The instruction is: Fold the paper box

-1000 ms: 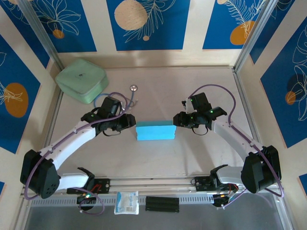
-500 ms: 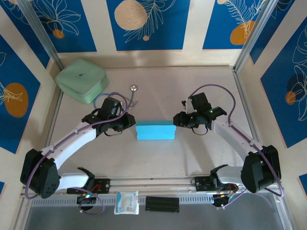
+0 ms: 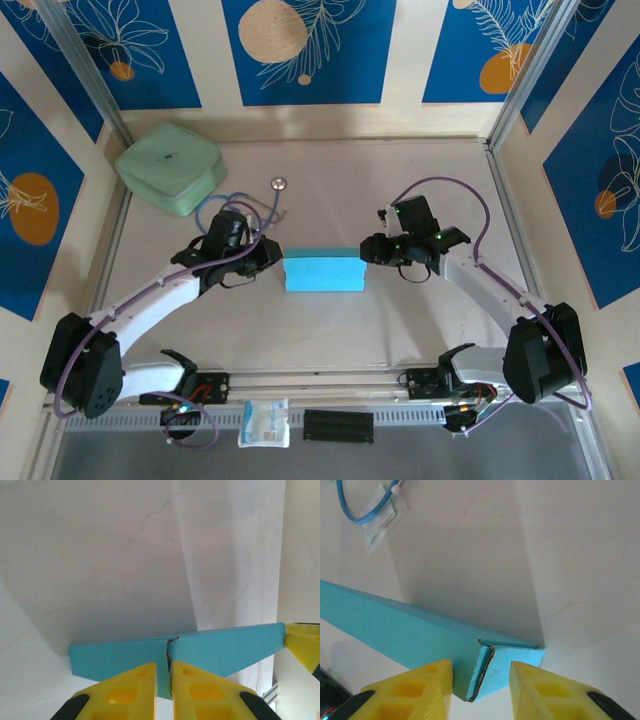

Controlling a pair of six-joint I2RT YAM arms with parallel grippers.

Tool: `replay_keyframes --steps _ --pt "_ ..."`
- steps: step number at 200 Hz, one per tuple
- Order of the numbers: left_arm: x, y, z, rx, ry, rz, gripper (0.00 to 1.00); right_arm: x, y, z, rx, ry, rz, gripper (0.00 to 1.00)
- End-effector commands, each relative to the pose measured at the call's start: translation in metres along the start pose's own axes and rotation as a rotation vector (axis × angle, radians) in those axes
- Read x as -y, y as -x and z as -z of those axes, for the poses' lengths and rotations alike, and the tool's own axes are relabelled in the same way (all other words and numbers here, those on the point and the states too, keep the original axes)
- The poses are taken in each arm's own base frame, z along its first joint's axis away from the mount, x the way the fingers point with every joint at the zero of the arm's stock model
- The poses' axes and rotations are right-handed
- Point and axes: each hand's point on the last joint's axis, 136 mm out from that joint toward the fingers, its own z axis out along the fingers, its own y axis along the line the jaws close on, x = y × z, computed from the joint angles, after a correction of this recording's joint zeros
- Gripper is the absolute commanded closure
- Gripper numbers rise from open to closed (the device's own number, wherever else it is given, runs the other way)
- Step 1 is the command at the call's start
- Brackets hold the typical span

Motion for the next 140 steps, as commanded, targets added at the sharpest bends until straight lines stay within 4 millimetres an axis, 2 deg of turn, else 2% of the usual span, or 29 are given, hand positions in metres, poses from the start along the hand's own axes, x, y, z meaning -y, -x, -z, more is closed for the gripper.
replay_keyframes --steps 1,22,40,55,86,115,140 --pt "-0.067 -0.054 -0.009 -0.181 0.198 0.019 0.84 0.053 -0.064 -0.017 -0.2 -0.212 -0.022 0.66" --pt "-0.045 -0.045 -0.005 -0.151 0.118 -0.026 0.75 0.042 -0.06 -0.009 -0.196 -0.183 -0.03 0.66" --pt "-0.021 -0.027 0.005 -0.088 0.061 -0.064 0.62 0.017 -0.036 0.007 -0.131 -0.113 -0.017 0.65" --pt "-0.004 -0.014 0.014 -0.037 0.029 -0.089 0.54 0.004 -0.017 0.019 -0.069 -0.083 -0.004 0.63" --pt "0.021 -0.001 0.027 0.016 -0.04 -0.093 0.44 -0.013 0.001 0.028 -0.036 -0.026 -0.012 0.62" --pt "0.021 -0.006 0.025 0.008 -0.072 -0.037 0.39 -0.021 0.004 0.029 -0.037 0.002 -0.019 0.61" --pt "0.008 -0.016 0.015 -0.04 -0.05 -0.013 0.34 -0.011 -0.005 0.023 -0.057 -0.025 -0.022 0.6"
